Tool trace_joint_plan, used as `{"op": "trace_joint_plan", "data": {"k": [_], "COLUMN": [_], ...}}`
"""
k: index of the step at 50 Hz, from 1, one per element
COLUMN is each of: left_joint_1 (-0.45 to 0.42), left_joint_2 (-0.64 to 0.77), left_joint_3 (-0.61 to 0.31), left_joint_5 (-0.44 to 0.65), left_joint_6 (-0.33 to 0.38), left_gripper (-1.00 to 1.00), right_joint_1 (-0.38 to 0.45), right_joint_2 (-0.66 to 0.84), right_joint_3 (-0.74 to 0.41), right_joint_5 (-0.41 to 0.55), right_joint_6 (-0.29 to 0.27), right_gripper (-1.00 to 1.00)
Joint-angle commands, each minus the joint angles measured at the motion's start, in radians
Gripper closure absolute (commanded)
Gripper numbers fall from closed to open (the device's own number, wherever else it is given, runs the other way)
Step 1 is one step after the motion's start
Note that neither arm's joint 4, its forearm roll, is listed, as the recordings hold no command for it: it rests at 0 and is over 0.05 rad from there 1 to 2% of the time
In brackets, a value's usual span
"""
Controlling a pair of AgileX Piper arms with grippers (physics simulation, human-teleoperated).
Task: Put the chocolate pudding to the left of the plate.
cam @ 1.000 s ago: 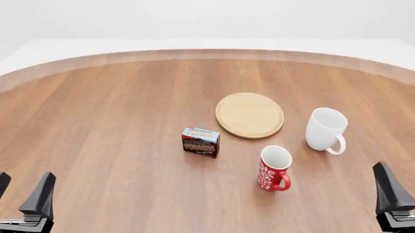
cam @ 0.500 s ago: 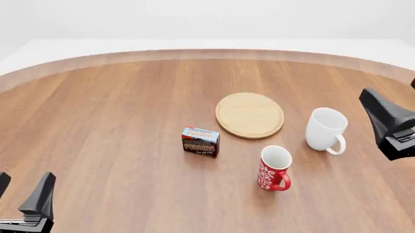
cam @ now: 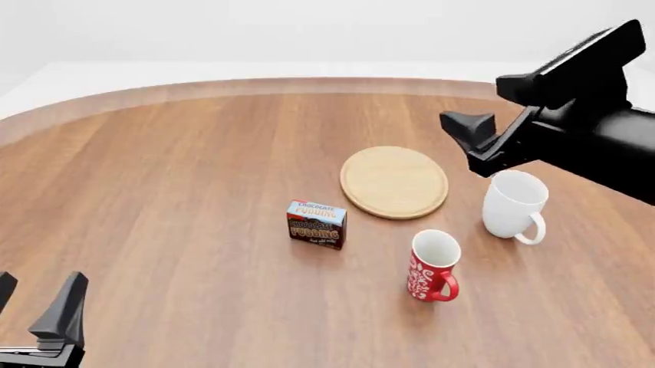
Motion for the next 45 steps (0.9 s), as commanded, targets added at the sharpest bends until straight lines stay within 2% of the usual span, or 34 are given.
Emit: {"op": "trace_joint_plan", "data": {"k": [1, 6, 9, 20, 27, 45], "left_joint_1": [0.000, 0.000, 0.000, 0.000, 0.000, 0.000], "left_joint_2": [0.000, 0.000, 0.000, 0.000, 0.000, 0.000], "left_joint_3": [0.000, 0.000, 0.000, 0.000, 0.000, 0.000], "left_joint_5": [0.000, 0.000, 0.000, 0.000, 0.000, 0.000], "left_joint_6": [0.000, 0.000, 0.000, 0.000, 0.000, 0.000], "left_gripper": [-1.00, -1.00, -1.00, -1.00, -1.00, -1.00], "right_joint_1": [0.038, 0.054, 0.069, 0.094, 0.116, 0.174], "right_joint_2": [0.162, 0.207, 0.245, 0.343, 0.387, 0.473], "right_joint_3": [-0.078, -0.147, -0.157, -0.209, -0.190, -0.160], "right_joint_5": [0.042, 0.079, 0.093, 0.116, 0.110, 0.052], "right_joint_6": [-0.038, -0.038, -0.071, -0.073, -0.078, -0.039], "right_gripper": [-1.00, -1.00, -1.00, -1.00, -1.00, -1.00]}}
